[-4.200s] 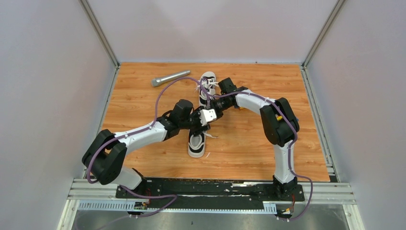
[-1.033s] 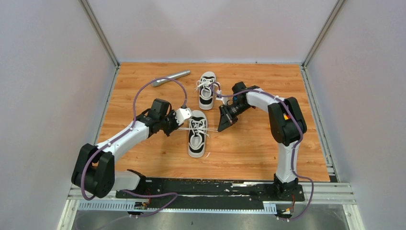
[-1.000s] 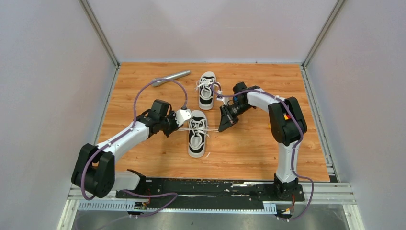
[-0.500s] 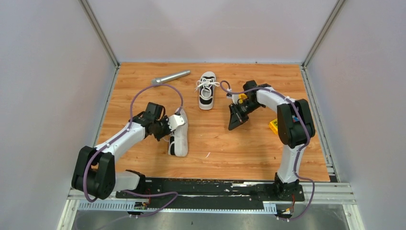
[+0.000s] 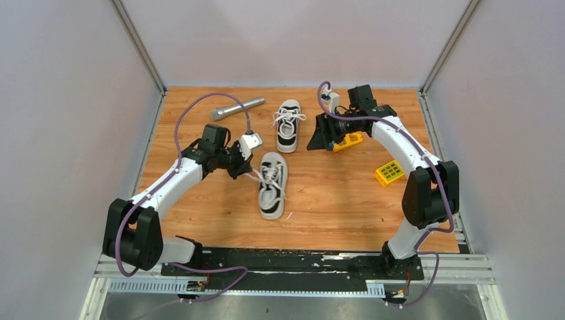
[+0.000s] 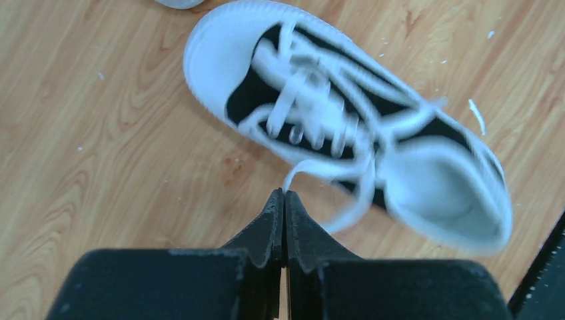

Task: Tie the shoes
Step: Tie the shoelace on the shoe.

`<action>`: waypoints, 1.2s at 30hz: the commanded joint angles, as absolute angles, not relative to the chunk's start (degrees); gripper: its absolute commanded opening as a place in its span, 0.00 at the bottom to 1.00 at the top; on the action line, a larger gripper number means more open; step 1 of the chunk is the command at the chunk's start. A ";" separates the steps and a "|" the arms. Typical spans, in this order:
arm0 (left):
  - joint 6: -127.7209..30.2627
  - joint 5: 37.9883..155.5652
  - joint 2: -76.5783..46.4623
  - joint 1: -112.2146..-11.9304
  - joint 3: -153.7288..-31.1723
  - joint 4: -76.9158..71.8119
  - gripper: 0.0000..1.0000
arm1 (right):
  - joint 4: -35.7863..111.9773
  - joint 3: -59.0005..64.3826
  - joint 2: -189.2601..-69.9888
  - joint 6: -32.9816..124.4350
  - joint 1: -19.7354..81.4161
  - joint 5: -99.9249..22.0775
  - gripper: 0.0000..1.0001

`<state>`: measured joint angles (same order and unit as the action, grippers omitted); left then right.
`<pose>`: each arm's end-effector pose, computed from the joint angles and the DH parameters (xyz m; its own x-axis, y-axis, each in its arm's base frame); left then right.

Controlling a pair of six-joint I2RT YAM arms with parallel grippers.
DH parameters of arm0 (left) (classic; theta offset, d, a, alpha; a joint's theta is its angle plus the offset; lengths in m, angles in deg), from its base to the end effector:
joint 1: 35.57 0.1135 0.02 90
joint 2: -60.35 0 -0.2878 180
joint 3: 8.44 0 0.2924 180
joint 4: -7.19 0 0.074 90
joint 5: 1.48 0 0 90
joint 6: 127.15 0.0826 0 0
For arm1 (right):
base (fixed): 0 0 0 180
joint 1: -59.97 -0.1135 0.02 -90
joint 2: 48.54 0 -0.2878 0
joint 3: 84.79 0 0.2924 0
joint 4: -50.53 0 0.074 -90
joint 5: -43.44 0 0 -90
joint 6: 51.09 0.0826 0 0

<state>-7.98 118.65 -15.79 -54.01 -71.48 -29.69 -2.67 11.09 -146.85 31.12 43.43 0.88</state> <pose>0.2993 -0.1435 0.2153 -0.3518 0.5617 -0.7489 0.8604 0.5092 -0.0222 0.3921 0.1799 0.2787 -0.7038 -0.3047 -0.6417 -0.6930 0.4933 0.5258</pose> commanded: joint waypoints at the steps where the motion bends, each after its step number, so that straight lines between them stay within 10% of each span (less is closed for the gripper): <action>1: -12.08 124.50 -15.64 -54.03 -75.08 -30.63 0.05 | 1.63 8.53 -142.80 34.04 43.61 -0.72 0.79; 6: -12.21 123.66 -14.94 -54.03 -74.22 -31.62 0.12 | 6.77 6.40 -144.03 45.46 44.35 -0.87 1.00; 21: -16.51 123.43 -22.99 -53.97 -73.72 -31.64 0.14 | 11.08 10.66 -162.45 59.70 35.74 -11.21 0.57; 36: -18.59 123.61 -24.57 -53.98 -74.74 -30.47 0.14 | 14.03 12.33 -168.86 70.12 33.99 -6.37 0.58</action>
